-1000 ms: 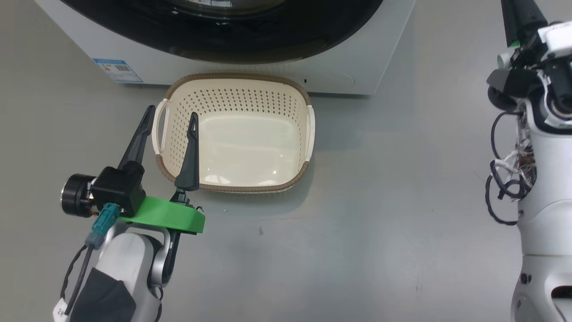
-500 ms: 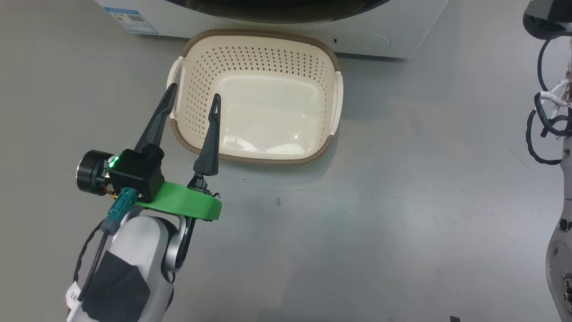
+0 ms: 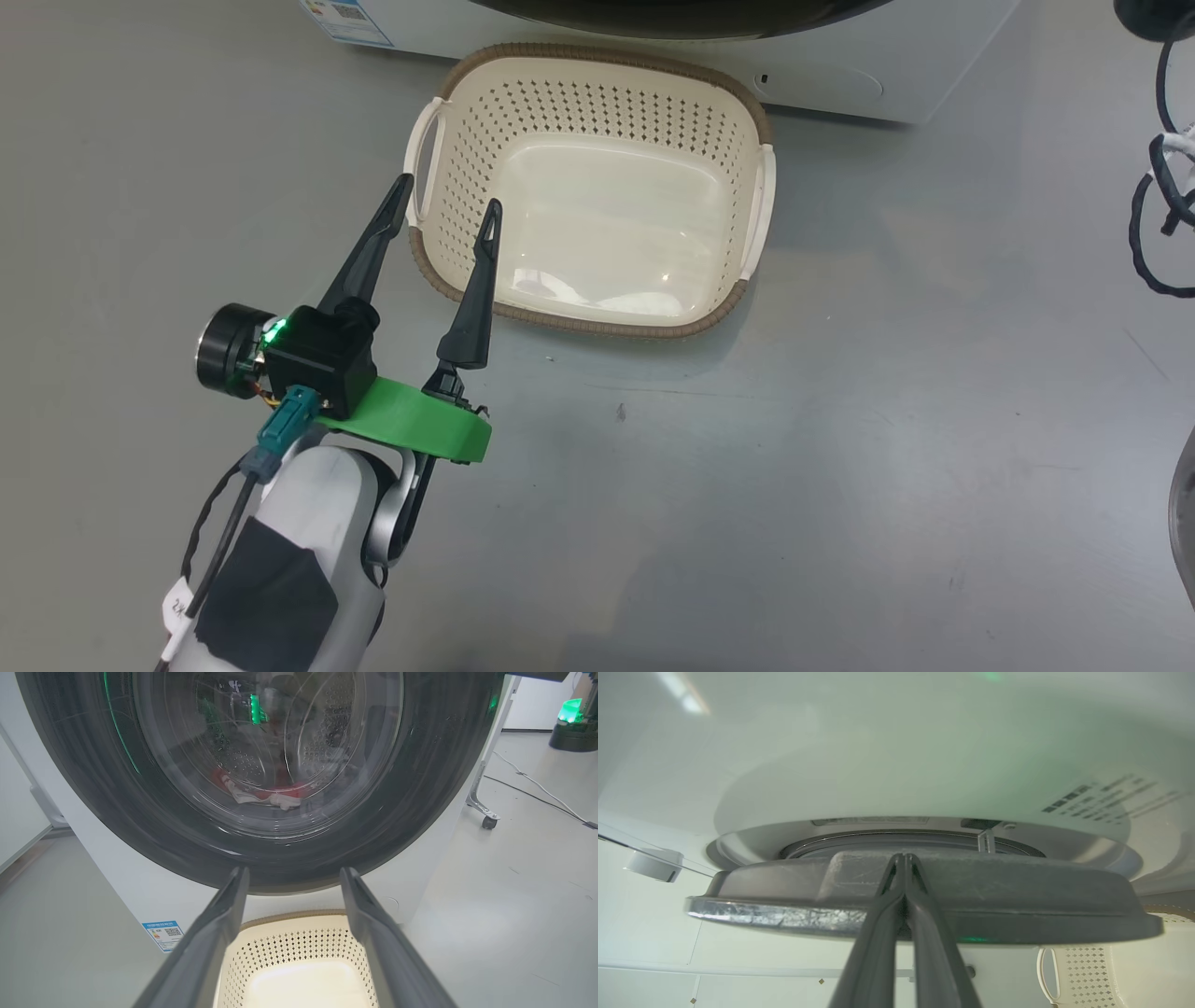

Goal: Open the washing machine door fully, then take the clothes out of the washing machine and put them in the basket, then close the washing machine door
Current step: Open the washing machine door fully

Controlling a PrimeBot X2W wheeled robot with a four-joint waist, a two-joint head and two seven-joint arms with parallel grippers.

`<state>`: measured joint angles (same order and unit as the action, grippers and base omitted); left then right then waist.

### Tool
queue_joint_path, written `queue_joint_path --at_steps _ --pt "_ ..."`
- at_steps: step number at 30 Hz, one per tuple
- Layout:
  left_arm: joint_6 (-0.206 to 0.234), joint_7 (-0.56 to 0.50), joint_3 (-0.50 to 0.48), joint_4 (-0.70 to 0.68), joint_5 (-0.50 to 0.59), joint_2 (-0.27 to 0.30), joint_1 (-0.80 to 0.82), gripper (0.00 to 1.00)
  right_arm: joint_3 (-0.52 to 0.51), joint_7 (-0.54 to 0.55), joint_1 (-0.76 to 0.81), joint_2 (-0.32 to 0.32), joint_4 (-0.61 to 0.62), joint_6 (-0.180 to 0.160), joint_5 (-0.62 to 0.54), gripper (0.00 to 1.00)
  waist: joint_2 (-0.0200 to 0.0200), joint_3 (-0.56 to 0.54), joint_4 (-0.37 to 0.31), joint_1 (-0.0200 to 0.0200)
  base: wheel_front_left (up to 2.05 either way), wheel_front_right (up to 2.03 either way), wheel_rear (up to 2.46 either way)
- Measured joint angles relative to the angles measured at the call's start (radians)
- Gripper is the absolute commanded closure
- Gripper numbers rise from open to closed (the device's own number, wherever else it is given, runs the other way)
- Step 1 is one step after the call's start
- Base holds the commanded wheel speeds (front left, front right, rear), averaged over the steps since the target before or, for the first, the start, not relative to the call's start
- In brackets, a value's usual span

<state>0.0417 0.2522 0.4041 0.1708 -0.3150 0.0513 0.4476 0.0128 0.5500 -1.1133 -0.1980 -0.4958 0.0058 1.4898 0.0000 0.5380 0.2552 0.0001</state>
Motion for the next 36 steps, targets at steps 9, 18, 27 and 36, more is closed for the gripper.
queue_joint_path --at_steps 9,18,27,36 --pt "0.000 0.000 -0.003 0.003 0.002 -0.002 0.000 0.00 0.002 0.006 -0.055 0.000 -0.058 -0.018 0.003 1.00 0.0000 0.000 0.013 0.0000 0.00 0.00 0.00" --pt "-0.003 0.000 -0.004 0.012 0.004 -0.005 0.000 0.00 0.006 0.045 -0.081 -0.006 -0.102 -0.018 0.008 1.00 0.0000 -0.003 0.020 -0.0001 0.00 0.00 0.00" --pt "-0.003 0.000 -0.011 0.019 0.011 -0.008 0.000 0.00 0.014 0.118 -0.084 -0.005 -0.148 0.001 0.051 1.00 0.0000 -0.017 0.015 0.0000 0.00 0.00 0.00" --pt "-0.003 0.000 -0.023 0.042 0.018 -0.009 -0.001 0.00 0.025 0.184 -0.046 0.005 -0.177 0.040 0.081 1.00 0.0000 -0.052 0.000 -0.0001 0.00 0.00 0.00"
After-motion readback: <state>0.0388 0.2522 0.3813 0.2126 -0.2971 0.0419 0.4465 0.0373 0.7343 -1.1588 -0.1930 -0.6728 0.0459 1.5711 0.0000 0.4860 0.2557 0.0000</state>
